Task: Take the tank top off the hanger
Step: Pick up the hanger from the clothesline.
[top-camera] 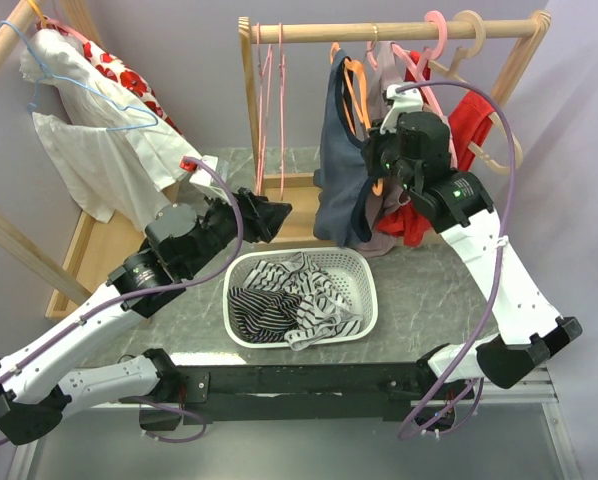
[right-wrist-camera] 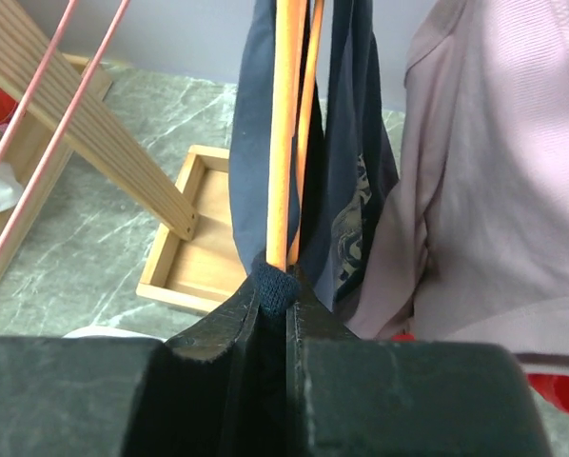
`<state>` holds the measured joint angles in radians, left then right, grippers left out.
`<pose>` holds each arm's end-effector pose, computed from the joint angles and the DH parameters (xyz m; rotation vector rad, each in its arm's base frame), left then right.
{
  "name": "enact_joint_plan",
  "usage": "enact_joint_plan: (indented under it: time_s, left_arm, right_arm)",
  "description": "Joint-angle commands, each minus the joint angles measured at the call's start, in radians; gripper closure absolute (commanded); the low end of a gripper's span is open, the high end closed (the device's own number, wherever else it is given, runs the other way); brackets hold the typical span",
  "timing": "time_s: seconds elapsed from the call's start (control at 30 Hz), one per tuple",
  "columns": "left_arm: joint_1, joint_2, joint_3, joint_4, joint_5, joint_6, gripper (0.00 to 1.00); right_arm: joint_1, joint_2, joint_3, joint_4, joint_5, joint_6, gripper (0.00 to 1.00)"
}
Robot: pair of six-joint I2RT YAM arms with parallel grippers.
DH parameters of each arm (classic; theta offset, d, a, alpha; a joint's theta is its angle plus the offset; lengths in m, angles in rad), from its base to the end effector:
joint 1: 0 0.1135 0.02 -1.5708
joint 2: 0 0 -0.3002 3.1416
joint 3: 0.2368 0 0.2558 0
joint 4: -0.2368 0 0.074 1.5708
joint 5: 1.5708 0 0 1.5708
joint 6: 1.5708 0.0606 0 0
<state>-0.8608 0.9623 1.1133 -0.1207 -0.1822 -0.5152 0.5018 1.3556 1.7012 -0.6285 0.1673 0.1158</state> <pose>0.1509 -0.1587 0.4606 0.1277 1.6147 -0.9417 0.2661 0.1345 0.5101 -0.2412 1.8429 0.2750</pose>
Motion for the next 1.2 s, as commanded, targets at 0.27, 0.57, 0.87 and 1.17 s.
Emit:
enact_joint_plan:
  time_s: [0.27, 0.57, 0.87, 1.17]
  left_arm:
    - [-0.003, 0.019, 0.043, 0.023, -0.014, 0.012, 0.30]
    - [-0.004, 0.035, 0.051, 0.036, 0.075, 0.040, 0.18]
    - [-0.004, 0.076, 0.092, 0.023, 0.147, 0.047, 0.01]
    - [-0.004, 0.081, 0.091, 0.049, 0.173, 0.032, 0.00]
  right_arm:
    - [0.049, -0.124, 0.121, 0.019, 0.066, -0.028, 1.00]
    - [0.050, -0.234, 0.042, -0.026, 0.015, 0.015, 1.00]
    - [0.050, -0.380, -0.038, -0.072, -0.144, 0.044, 1.00]
    - [0.050, -0.493, -0.037, -0.142, -0.253, 0.025, 1.00]
